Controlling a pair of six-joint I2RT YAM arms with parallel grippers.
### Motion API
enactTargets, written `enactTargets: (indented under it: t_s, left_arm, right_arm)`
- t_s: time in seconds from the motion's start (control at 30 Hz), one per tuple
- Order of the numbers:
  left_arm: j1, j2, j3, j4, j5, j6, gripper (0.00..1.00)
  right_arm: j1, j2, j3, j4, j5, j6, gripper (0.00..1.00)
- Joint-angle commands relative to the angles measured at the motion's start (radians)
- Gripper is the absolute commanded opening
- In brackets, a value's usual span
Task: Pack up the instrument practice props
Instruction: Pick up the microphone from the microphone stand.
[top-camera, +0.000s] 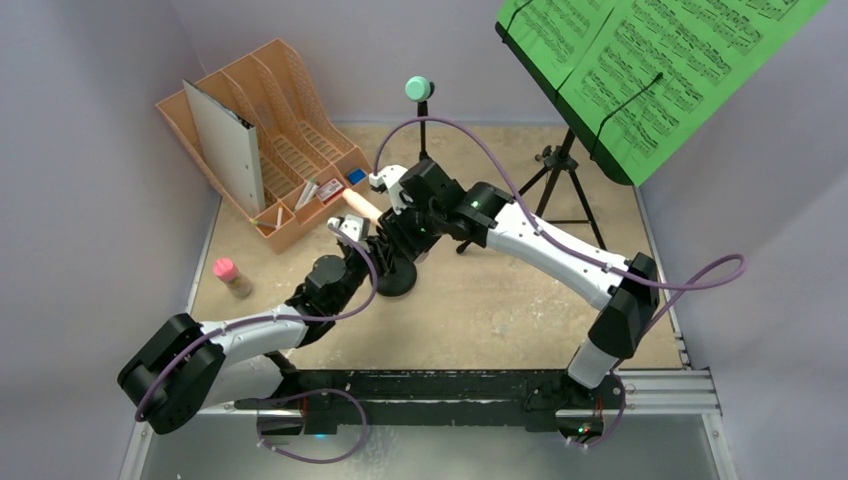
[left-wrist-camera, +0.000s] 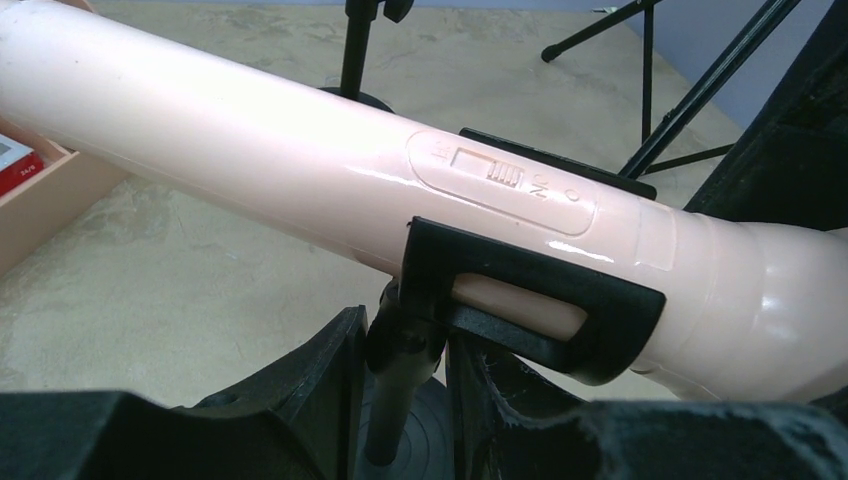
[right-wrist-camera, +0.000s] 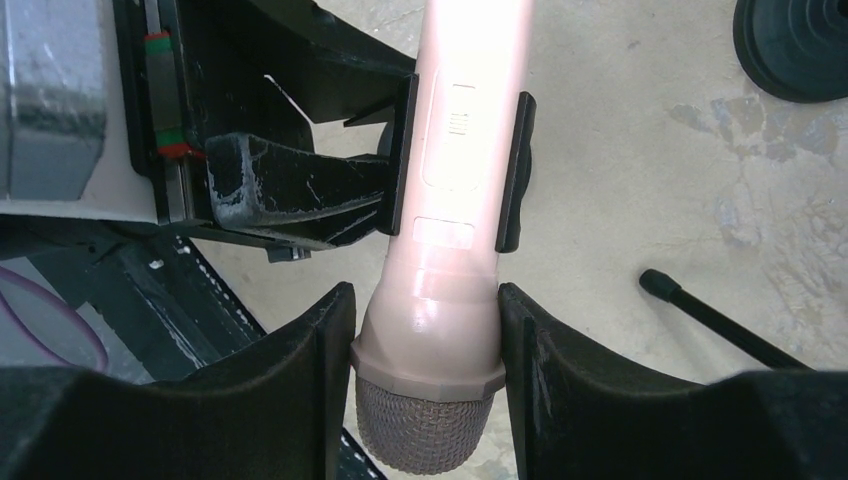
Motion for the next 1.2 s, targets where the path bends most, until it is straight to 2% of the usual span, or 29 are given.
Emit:
enactTargets:
  t_s: [0.0, 0.57, 1.17]
  left_arm:
    - [0.087, 0.006, -0.002, -0.085, -0.216, -0.045, 0.0]
    - [0.141, -0.025, -0.004, -0.144, -0.25, -0.089, 0.0]
    - [0.15, -0.025, 0.01, -0.198, -0.304, -0.108, 0.0]
  right_arm:
    - [-0.004, -0.109, -0.044, -0.225, -0.022, -0.014, 0.0]
    - [-0.002, -0.193, -0.144, -0.199, -0.099, -0.037, 0.0]
    - [-0.002, -0.186, -0.19, -0.163, -0.177, -0.077, 0.0]
